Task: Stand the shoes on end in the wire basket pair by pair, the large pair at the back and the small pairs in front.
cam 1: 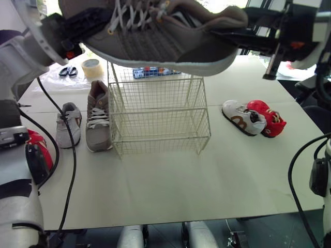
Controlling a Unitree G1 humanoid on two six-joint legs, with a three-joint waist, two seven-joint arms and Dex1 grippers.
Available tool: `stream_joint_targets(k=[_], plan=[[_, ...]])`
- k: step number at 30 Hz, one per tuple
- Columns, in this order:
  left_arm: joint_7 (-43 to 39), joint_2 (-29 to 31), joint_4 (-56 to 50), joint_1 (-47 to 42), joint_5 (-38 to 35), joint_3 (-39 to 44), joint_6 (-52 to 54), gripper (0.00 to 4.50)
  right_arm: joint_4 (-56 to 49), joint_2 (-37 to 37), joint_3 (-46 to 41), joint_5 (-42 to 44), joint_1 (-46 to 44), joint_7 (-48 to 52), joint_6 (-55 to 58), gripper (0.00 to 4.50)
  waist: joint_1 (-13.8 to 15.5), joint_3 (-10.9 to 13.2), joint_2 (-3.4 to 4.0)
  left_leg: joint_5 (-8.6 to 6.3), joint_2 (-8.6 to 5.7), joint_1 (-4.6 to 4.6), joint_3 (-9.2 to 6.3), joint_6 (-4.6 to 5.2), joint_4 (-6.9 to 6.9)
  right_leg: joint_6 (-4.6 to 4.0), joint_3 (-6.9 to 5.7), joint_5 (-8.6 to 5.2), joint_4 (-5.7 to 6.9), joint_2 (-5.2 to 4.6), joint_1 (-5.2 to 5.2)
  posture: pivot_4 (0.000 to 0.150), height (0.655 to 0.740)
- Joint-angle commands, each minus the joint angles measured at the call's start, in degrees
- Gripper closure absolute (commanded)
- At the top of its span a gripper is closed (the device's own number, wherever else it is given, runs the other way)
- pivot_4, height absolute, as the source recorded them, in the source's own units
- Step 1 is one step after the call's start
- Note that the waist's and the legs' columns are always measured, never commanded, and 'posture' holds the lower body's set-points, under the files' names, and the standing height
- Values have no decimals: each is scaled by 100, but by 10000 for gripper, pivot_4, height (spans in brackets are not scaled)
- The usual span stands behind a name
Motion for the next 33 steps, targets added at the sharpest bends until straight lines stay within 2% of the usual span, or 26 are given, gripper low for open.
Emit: stream_joint_targets(k=[1, 2, 4, 6, 9, 10, 12, 13, 15, 17, 20, 22, 25, 33], plan=[[-145, -4, -218, -87, -143, 326, 221, 35708, -138, -84, -279, 104, -29, -126, 36, 43144, 4, 0, 0, 0, 0, 0, 0, 0, 0, 0, 0, 0, 0, 0, 0, 1500, 6609], [-95, -30, -224, -83, -137, 380, 245, 37655, -150, -76, -300, 124, 10, -164, 72, 43144, 6, 0, -1, 0, 0, 0, 0, 0, 0, 0, 0, 0, 0, -1, 1, 1500, 6609], [99, -111, -230, -68, -179, 552, 288, 37807, -114, -62, -384, 111, 92, -358, 197, 43144, 27, -1, -1, 0, 0, 1, -1, 0, 3, 0, 0, 0, 1, -2, 4, 1500, 6609], [622, -345, -323, 25, -356, 957, 199, 37807, 210, 76, -907, 422, 248, -916, 689, 33254, 41, -2, -3, 0, -2, 0, -1, 0, 5, 0, -1, 0, 1, -4, 5, 1500, 6609], [2284, -1364, -1081, 432, -940, 1988, -487, 37807, 907, 778, -2759, 1652, 834, -2584, 1578, 18398, 74, -20, -36, 5, 0, 10, -12, -9, 14, 0, -15, 0, 0, -19, 33, 1500, 6609], [2727, -1681, -1366, 534, -1170, 2203, -628, 37807, 899, 1006, -3117, 1965, 1016, -2980, 1699, 13073, 94, -21, -43, 8, 8, 13, -22, -15, 19, 0, -25, 0, -1, -29, 48, 1500, 6609], [3351, -2243, -1973, 745, -1488, 2371, -904, 37807, 642, 1445, -3452, 2587, 1435, -3506, 1936, 2671, 133, -19, -45, 9, 7, 10, -25, -16, 31, 1, -31, 1, -4, -38, 58, 1500, 6609], [3712, -2570, -2219, 795, -1659, 2435, -1117, 37807, 503, 1727, -3540, 2951, 1587, -3804, 2029, 770, 126, -18, -44, 9, 5, 9, -21, -16, 32, 3, -27, 2, -1, -41, 54, 1500, 6609], [4168, -3139, -2628, 877, -1789, 2426, -1529, 37807, 152, 2420, -3451, 3701, 1765, -4430, 2112, 770, 102, -18, -43, 9, 2, 5, -17, -16, 38, 10, -19, 5, 15, -38, 40, 1500, 6609], [4513, -3631, -2813, 872, -1863, 2401, -1956, 37807, -162, 3120, -3068, 4098, 1755, -4938, 2043, 770, 42, -18, -41, 11, -2, 5, -14, -18, 46, 10, -14, 5, 40, -32, 29, 1500, 6609], [4717, -4150, -2899, 917, -1925, 2201, -2345, 37807, -356, 3940, -2278, 4111, 1522, -5251, 1858, 770, -11, -21, -36, 14, -2, 6, -15, -26, 51, 10, -10, 5, 56, -14, 19, 1500, 6609], [4715, -4317, -2943, 971, -1882, 1999, -2456, 37807, -300, 4228, -1905, 3976, 1314, -5290, 1702, 770, -9, -21, -36, 14, 0, 4, -15, -25, 52, 10, -8, 5, 60, -2, 14, 1500, 6609], [4704, -4402, -3041, 1042, -1846, 1766, -2583, 37807, -85, 4313, -1572, 3868, 1001, -5173, 1557, 770, 25, -21, -36, -2, 0, -10, -17, 3, 55, 9, -12, 4, 55, 7, 11, 1500, 6609], [4893, -4517, -3541, 1618, -1864, 1237, -2617, 37807, 522, 3953, -1126, 3600, 491, -4531, 1443, 770, 39, -21, -36, -20, -5, -17, -17, 35, 88, 7, -13, 4, 38, 3, 35, 1500, 6609]])
